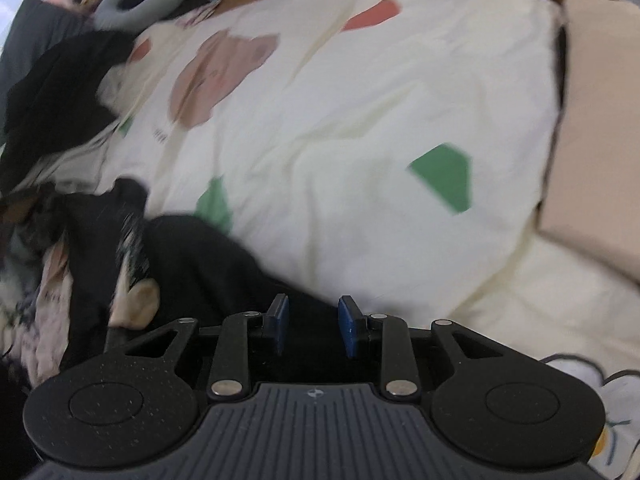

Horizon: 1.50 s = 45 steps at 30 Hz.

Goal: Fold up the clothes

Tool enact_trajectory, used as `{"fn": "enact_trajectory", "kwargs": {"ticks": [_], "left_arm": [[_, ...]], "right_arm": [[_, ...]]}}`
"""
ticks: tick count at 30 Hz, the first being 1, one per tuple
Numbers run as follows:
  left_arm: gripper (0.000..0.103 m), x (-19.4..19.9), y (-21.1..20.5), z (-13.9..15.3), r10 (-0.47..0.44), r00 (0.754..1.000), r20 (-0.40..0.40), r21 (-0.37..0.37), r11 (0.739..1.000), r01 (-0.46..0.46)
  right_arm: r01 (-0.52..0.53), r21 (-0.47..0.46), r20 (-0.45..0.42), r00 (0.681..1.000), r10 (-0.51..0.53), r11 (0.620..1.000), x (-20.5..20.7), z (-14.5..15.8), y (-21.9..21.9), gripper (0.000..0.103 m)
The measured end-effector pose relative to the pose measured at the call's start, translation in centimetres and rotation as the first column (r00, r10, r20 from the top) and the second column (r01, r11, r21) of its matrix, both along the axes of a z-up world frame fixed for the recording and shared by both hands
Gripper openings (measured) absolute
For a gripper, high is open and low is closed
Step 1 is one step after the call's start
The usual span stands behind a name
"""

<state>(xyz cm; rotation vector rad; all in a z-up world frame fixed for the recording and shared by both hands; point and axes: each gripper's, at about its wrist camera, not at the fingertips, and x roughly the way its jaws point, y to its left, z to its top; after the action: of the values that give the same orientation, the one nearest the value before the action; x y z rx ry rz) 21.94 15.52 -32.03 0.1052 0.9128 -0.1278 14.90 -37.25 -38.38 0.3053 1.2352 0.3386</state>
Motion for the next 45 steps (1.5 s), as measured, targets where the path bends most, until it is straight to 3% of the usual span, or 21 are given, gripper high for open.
{"fn": "enact_trajectory", "kwargs": {"ticks": [5, 8, 13, 18, 20, 22, 28, 30, 33, 38, 39, 43, 45], "left_arm": [[0.028, -0.3, -3.0, 1.4, -0.025, 0.999, 0.033, -0.117, 0.993, 0.029], [0.029, -0.3, -6.2, 0.8, -0.113, 0.994, 0.009, -0.200, 0.973, 0.112], [0.031, -0.3, -12.6, -1.4, -0.260, 0.966, -0.021, -0.277, 0.929, 0.244], [0.031, -0.1, -18.8, -3.0, -0.404, 0.911, -0.081, -0.328, 0.874, 0.358], [0.036, -0.2, -21.0, -3.6, -0.456, 0.884, -0.107, -0.350, 0.849, 0.396], [0.047, -0.3, -22.9, -4.1, -0.493, 0.860, -0.132, -0.372, 0.829, 0.418], [0.059, 0.1, -27.9, -6.1, -0.574, 0.793, -0.203, -0.413, 0.784, 0.462], [0.059, -0.2, -29.1, -7.1, -0.599, 0.763, -0.241, -0.397, 0.779, 0.486], [0.055, -0.6, -29.6, -8.3, -0.599, 0.746, -0.292, -0.370, 0.790, 0.489], [0.044, -1.6, -28.5, -9.1, -0.590, 0.734, -0.337, -0.366, 0.800, 0.475], [0.037, -1.9, -28.1, -9.0, -0.589, 0.733, -0.340, -0.369, 0.800, 0.472], [0.022, -2.6, -27.0, -8.7, -0.580, 0.739, -0.343, -0.392, 0.803, 0.448], [0.019, -3.0, -26.4, -8.2, -0.578, 0.744, -0.335, -0.406, 0.801, 0.439]], "right_arm": [[-0.080, -0.006, 0.003, 0.997, 0.080, 0.997, -1.2, -0.2, 2.2, 0.030], [-0.109, -0.010, 0.003, 0.994, 0.109, 0.994, -1.8, -0.4, 3.0, 0.030], [-0.131, -0.026, 0.006, 0.991, 0.131, 0.991, -2.7, -0.4, 3.3, 0.031], [-0.131, -0.015, -0.006, 0.991, 0.131, 0.991, -3.4, -0.8, 3.4, 0.031], [-0.134, -0.003, -0.012, 0.991, 0.134, 0.991, -3.7, -1.0, 3.6, 0.031], [-0.136, 0.001, -0.019, 0.990, 0.136, 0.991, -4.0, -1.2, 3.9, 0.031], [-0.163, -0.003, -0.031, 0.986, 0.162, 0.987, -5.0, -1.5, 5.1, 0.031], [-0.173, -0.003, -0.032, 0.985, 0.172, 0.985, -5.1, -1.4, 5.4, 0.031], [-0.185, 0.003, -0.034, 0.982, 0.185, 0.983, -5.1, -1.1, 5.6, 0.031], [-0.215, 0.027, -0.050, 0.975, 0.216, 0.976, -5.1, -1.0, 6.0, 0.033], [-0.218, 0.033, -0.051, 0.974, 0.219, 0.975, -5.2, -0.8, 6.0, 0.034], [-0.219, 0.047, -0.043, 0.974, 0.221, 0.975, -5.3, 0.2, 5.5, 0.034], [-0.211, 0.038, -0.034, 0.977, 0.212, 0.977, -5.3, 1.0, 4.9, 0.034]]}}
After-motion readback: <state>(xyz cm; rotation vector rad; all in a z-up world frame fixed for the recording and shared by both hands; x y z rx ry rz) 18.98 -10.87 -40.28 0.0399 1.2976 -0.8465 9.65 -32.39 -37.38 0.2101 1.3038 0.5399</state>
